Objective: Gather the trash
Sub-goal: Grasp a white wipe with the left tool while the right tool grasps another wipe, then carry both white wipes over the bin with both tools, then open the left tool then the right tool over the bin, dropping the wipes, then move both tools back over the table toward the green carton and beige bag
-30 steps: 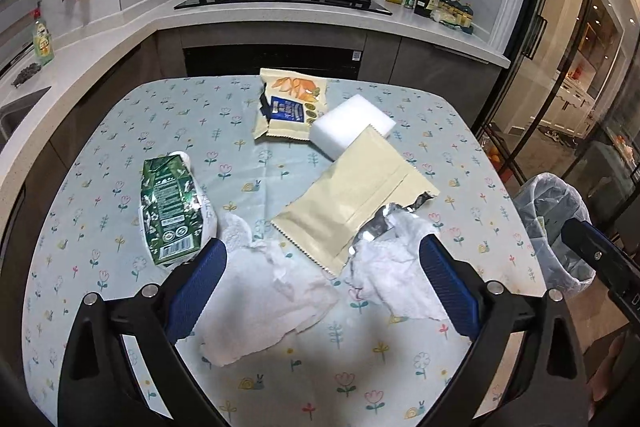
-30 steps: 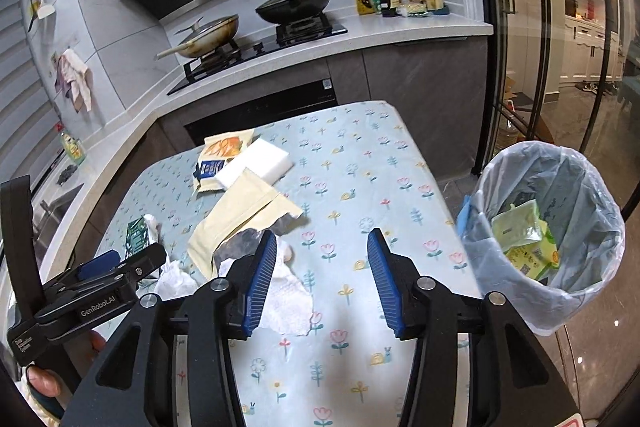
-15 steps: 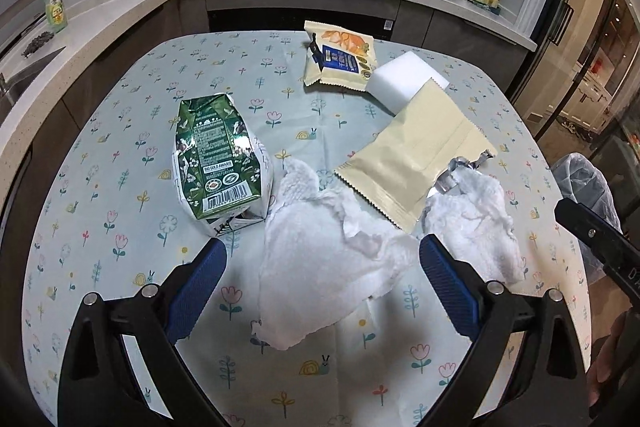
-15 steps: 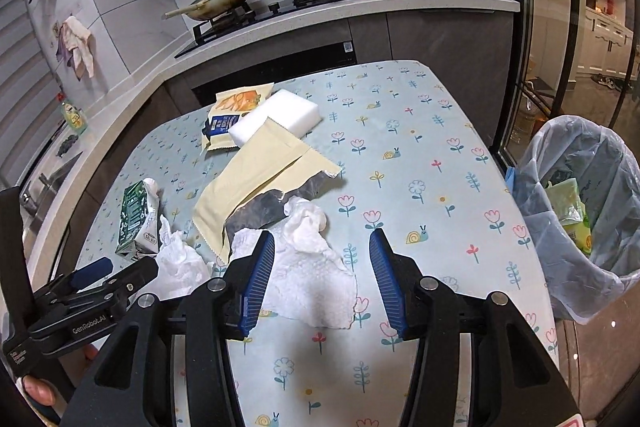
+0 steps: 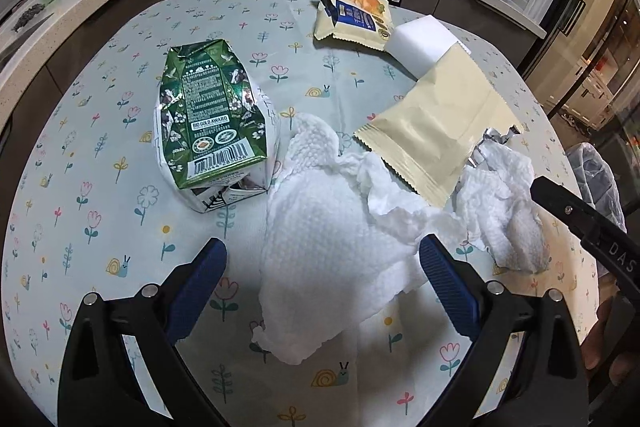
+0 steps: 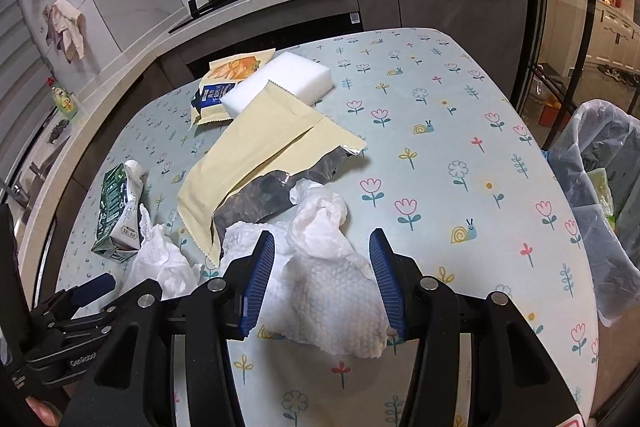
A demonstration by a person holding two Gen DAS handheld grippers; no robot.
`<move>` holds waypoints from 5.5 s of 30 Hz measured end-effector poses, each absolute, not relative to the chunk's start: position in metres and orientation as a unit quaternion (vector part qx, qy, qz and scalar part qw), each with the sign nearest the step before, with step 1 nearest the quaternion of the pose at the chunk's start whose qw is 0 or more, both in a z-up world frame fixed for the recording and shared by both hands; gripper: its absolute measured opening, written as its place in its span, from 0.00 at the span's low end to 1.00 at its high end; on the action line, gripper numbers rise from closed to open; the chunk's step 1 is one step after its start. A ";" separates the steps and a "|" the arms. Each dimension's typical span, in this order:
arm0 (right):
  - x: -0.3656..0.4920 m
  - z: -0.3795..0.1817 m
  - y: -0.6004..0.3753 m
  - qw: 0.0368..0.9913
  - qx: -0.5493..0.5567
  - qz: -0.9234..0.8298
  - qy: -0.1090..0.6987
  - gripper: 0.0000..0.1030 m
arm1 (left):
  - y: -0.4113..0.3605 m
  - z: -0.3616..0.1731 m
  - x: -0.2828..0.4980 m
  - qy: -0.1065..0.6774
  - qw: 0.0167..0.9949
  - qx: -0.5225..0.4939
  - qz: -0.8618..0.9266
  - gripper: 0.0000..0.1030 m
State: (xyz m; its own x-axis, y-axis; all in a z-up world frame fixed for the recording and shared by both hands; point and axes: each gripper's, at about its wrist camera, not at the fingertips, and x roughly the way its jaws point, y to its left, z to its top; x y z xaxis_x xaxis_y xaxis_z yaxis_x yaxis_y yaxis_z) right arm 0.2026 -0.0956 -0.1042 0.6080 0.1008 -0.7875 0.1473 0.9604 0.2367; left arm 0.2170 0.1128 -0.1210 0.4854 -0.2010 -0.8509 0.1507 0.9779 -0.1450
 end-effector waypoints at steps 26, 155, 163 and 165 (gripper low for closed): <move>0.180 -0.085 -0.114 0.895 0.161 -0.003 0.416 0.11 | 0.071 -0.100 0.188 0.486 0.851 -0.014 -0.200 0.13; 0.112 0.005 -0.220 0.931 0.181 -0.085 0.305 0.47 | -0.015 -0.022 0.201 0.392 0.903 -0.007 -0.179 0.88; 0.137 -0.008 -0.165 0.927 0.173 -0.043 0.331 0.47 | 0.059 -0.037 0.215 0.410 0.904 -0.035 -0.116 0.88; 0.142 -0.014 -0.151 0.925 0.173 -0.035 0.338 0.47 | 0.076 -0.041 0.216 0.410 0.906 -0.035 -0.101 0.88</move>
